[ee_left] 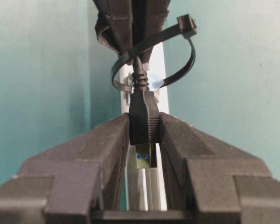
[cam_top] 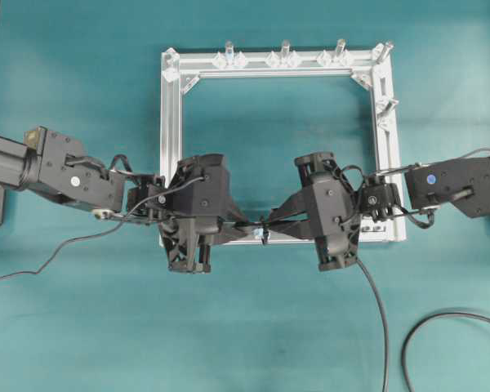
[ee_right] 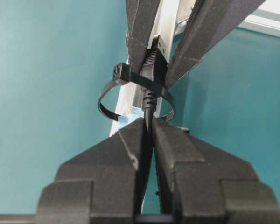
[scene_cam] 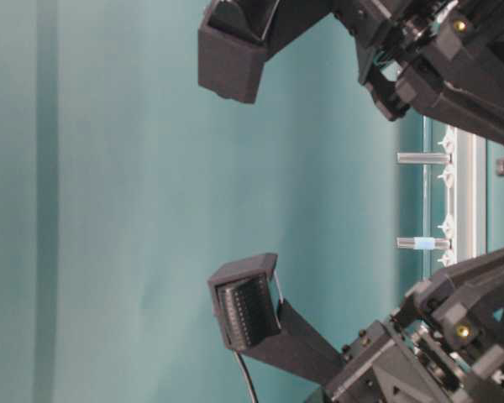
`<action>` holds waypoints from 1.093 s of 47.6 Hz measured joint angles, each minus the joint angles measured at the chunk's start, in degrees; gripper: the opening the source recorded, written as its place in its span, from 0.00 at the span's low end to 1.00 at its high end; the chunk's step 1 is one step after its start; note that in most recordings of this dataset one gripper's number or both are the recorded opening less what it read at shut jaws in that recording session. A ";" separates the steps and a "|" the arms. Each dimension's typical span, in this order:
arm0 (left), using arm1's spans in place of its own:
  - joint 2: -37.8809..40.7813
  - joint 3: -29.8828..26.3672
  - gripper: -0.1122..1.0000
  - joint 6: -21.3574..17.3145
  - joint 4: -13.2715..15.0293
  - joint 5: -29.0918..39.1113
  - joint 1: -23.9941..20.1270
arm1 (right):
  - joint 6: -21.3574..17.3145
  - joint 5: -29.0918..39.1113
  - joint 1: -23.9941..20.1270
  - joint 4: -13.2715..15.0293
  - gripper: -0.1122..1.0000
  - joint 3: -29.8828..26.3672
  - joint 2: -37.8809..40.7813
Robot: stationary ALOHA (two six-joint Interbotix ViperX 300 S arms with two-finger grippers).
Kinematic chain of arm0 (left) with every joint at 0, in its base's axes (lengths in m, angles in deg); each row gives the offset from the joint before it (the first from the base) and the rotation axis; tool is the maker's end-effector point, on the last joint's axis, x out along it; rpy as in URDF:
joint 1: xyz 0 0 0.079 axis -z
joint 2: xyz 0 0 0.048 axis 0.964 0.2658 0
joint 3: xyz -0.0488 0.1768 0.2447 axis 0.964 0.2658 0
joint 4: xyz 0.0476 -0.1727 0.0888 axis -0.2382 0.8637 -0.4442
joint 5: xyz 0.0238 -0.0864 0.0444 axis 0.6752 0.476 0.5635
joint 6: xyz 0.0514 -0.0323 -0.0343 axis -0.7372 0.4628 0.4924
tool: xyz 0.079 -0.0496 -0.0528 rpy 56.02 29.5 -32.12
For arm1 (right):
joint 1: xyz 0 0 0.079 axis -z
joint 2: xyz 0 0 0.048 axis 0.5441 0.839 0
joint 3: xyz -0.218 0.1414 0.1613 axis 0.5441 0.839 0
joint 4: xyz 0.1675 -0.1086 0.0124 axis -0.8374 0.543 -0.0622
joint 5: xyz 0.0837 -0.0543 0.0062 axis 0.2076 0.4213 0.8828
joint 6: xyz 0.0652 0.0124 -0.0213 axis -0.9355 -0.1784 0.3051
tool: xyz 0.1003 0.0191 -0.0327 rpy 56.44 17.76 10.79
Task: Insert the wire through the string loop located in the center.
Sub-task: 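Bring the left gripper to the plug tip and grasp it, then open the right gripper to release the cable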
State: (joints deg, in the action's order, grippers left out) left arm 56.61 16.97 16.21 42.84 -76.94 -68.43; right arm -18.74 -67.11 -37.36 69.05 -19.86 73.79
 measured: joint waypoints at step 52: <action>0.09 0.00 0.29 0.00 -0.09 0.88 -0.18 | -0.18 5.54 0.26 0.09 0.78 -0.97 -0.26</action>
State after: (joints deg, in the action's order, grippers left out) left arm 56.69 16.97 16.21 42.75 -76.06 -68.61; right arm -18.92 -61.57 -37.09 69.14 -20.83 73.53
